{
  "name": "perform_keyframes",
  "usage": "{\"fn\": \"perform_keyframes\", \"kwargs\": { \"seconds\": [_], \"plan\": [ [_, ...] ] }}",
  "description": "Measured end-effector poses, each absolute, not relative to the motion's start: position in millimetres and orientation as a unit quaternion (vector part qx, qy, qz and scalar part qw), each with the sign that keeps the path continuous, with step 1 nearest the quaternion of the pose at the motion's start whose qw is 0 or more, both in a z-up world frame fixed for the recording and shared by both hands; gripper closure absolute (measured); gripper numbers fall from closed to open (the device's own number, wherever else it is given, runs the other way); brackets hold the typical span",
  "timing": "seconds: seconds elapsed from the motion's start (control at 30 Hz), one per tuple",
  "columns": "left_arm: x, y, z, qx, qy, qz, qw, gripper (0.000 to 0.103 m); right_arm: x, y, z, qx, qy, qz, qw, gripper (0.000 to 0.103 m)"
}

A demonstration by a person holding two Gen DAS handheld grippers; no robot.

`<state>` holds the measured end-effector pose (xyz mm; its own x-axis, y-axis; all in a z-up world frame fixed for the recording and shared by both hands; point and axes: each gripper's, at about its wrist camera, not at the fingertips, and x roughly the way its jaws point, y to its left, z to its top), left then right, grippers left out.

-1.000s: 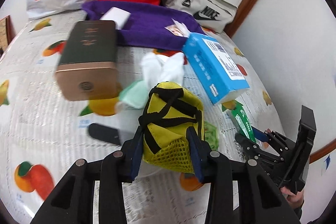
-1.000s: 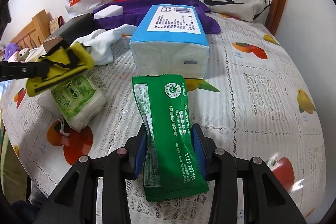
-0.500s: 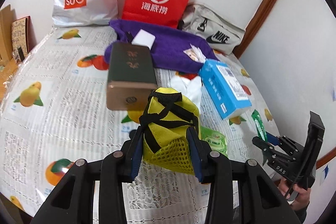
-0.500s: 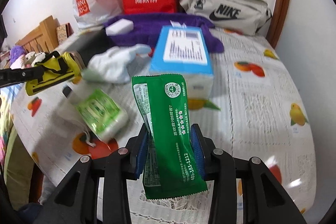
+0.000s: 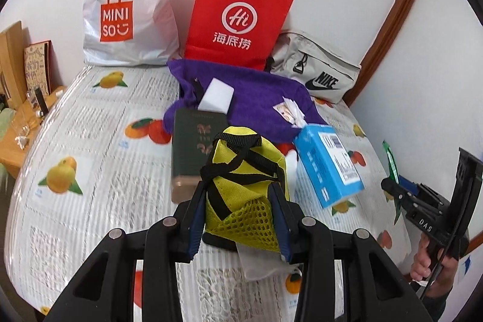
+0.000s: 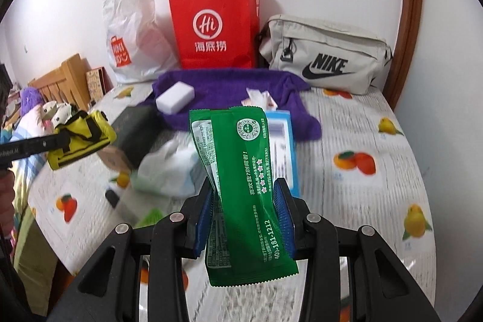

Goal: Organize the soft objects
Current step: 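Carry the green packet with the right tool while the left tool carries the yellow bag over the towel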

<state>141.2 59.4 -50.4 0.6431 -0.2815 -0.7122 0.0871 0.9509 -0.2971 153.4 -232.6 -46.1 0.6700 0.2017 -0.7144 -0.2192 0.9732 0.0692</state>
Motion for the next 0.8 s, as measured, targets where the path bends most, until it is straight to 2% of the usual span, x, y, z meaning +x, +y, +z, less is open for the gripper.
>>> {"fn": "perform_keyframes", "kwargs": {
  "seconds": [0.4,0.8],
  "plan": [
    [207,51,-40,-0.107,0.412,-0.094,0.900,0.065,240,-220,-26,-0.010,0.380,0.134,0.915,0.064],
    [281,36,-46,-0.106,0.423,-0.094,0.895,0.065,327,-213,-29,-0.015,0.388,0.143,0.910,0.063]
  ]
}}
